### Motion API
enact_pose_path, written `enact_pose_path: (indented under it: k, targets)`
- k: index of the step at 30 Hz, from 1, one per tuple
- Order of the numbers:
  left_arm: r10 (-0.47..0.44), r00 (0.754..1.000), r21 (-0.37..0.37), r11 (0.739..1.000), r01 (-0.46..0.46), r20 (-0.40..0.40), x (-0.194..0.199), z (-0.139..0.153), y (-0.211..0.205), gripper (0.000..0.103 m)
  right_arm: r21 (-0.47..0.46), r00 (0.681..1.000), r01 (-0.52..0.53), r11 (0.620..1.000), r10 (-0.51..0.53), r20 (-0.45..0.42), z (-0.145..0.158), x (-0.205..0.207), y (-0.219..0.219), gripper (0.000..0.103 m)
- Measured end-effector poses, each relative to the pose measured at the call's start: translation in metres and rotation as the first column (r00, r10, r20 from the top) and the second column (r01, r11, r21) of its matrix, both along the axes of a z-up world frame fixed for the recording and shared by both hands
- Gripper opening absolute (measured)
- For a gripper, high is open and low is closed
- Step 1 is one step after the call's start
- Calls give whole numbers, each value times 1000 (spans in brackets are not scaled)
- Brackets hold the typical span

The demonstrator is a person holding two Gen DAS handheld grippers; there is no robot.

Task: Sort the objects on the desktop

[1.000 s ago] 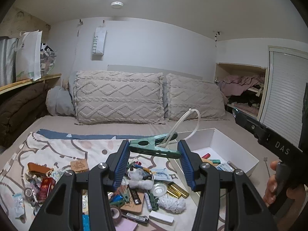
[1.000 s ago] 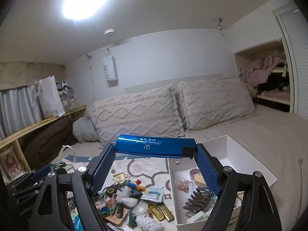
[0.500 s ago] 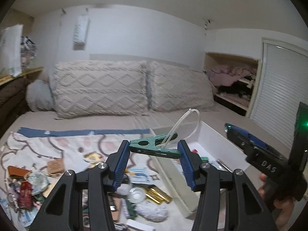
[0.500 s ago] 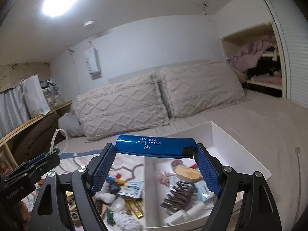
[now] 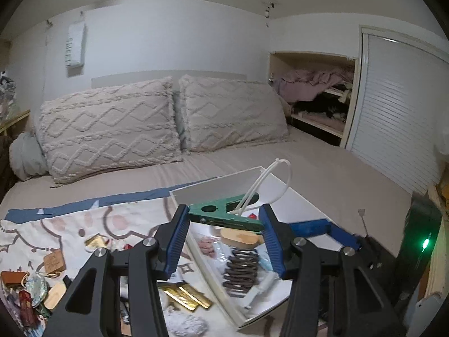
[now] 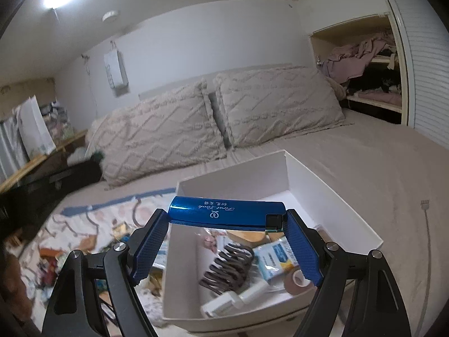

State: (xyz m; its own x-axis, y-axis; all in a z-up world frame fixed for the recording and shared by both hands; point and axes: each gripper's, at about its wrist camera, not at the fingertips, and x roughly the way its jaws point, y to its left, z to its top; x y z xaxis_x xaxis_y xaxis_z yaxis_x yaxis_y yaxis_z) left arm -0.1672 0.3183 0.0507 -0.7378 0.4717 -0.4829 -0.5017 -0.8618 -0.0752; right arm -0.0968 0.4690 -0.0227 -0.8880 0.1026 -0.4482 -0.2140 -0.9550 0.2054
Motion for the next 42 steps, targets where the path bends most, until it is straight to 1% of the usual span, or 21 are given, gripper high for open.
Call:
enact_pose_path:
  k: [2,4,5,9,11,17,19,21,24,27,30,33,38,42]
  targets:
    - [-6,1000,-10,1000,6,7,-2,-1,12,51,2,1000,-2,1000,2,25,-4,-1,2,84]
    - [-7,1000,-21,1000,7,17,-6,-3,18,51,-3,998,-10,1000,10,68,-11,-3,5,84]
    - [-6,1000,-27,1000,7,29,-9,-6,23,51,-3,995,-11,1000,11,98,-16,-4,6,84]
    - [10,996,-49,999,-6,88,-21,-18,35,51,-4,990,8,1000,-8,141,-25,-5,14,84]
    - [30,991,-78,997,-19,132,-28,-28,42,51,-13,989,11,1000,-9,146,-27,-4,17,84]
    - [41,967,-78,997,-22,252,-46,-53,51,51,-11,983,-16,1000,18,185,-36,-2,19,84]
    - [43,961,-100,995,-16,273,-52,-60,56,51,-9,980,-21,1000,22,198,-40,-1,18,84]
    - [52,956,-111,994,-21,288,-56,-65,59,51,-6,978,-23,1000,24,209,-43,-1,17,84]
    - [57,942,-95,995,-27,331,-64,-71,62,51,8,976,-25,1000,22,219,-46,-2,16,84]
    - [59,922,-87,996,-27,383,-71,-81,67,51,-2,976,-38,999,38,215,-47,-3,16,84]
    - [70,912,-95,995,-34,404,-75,-86,70,51,-3,976,-51,999,50,213,-47,-2,13,84]
    - [76,897,-90,995,-40,436,-80,-92,71,51,8,974,-34,999,31,223,-47,-1,14,84]
    - [71,878,-108,994,-23,473,-84,-100,74,51,6,975,-26,1000,24,220,-44,3,17,84]
    - [82,866,-164,987,0,493,-87,-107,79,51,26,973,-12,1000,6,230,-43,5,18,84]
